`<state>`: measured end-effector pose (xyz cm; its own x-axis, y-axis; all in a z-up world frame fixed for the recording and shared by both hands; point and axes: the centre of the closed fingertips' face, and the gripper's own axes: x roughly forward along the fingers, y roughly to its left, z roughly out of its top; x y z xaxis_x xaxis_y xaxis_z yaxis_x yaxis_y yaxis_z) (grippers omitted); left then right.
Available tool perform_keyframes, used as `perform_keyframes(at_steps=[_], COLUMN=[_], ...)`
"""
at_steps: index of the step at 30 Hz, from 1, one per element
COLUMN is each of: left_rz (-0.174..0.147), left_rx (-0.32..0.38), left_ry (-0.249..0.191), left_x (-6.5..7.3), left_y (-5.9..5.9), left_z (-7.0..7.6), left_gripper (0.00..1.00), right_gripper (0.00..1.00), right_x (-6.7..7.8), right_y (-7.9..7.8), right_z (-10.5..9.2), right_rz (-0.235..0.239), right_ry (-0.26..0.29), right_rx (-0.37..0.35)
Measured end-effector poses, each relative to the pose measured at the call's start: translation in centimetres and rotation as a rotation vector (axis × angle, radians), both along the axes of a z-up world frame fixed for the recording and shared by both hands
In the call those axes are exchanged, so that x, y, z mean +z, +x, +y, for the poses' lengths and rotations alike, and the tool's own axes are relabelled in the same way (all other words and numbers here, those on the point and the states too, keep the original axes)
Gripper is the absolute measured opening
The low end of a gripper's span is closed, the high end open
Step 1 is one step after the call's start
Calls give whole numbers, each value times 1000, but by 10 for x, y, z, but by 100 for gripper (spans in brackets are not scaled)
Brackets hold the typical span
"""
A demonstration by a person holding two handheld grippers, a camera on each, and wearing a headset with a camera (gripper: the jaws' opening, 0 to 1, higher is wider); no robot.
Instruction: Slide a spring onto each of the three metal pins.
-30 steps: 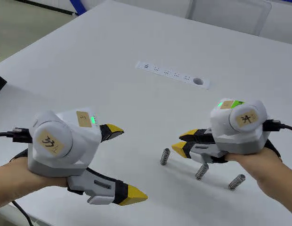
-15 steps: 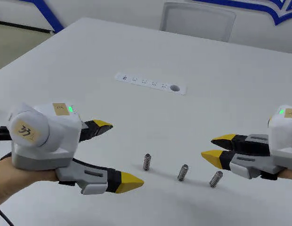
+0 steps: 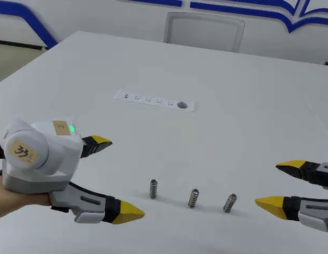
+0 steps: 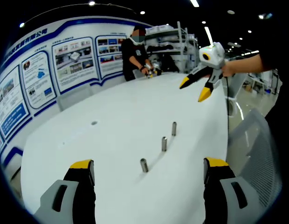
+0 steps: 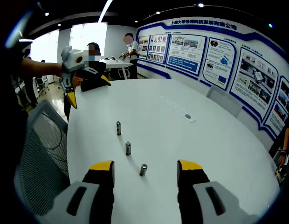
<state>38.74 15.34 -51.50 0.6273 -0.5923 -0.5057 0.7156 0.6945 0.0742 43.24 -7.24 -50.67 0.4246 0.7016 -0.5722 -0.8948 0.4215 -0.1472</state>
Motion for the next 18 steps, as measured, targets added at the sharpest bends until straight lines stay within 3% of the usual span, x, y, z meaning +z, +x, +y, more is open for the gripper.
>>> perform_keyframes(at_steps=[4, 9, 12, 18], left_rz=[0, 3, 2, -4], left_rx=[0, 16, 18, 25], left_ry=[2, -6, -14, -15], left_x=[1, 2, 4, 8], left_y=[-2, -2, -2, -1], left_z=[2, 4, 4, 5], left_gripper=[100, 100, 100, 100], right_gripper=[61, 74, 76, 82], right_x=[6, 11, 15, 14], right_y=[-7, -12, -16, -19], right_z=[-2, -3, -1, -2], right_rz=[26, 28, 31, 41], right_ry=[61, 86, 105, 98], right_rx=[-1, 2, 10, 9])
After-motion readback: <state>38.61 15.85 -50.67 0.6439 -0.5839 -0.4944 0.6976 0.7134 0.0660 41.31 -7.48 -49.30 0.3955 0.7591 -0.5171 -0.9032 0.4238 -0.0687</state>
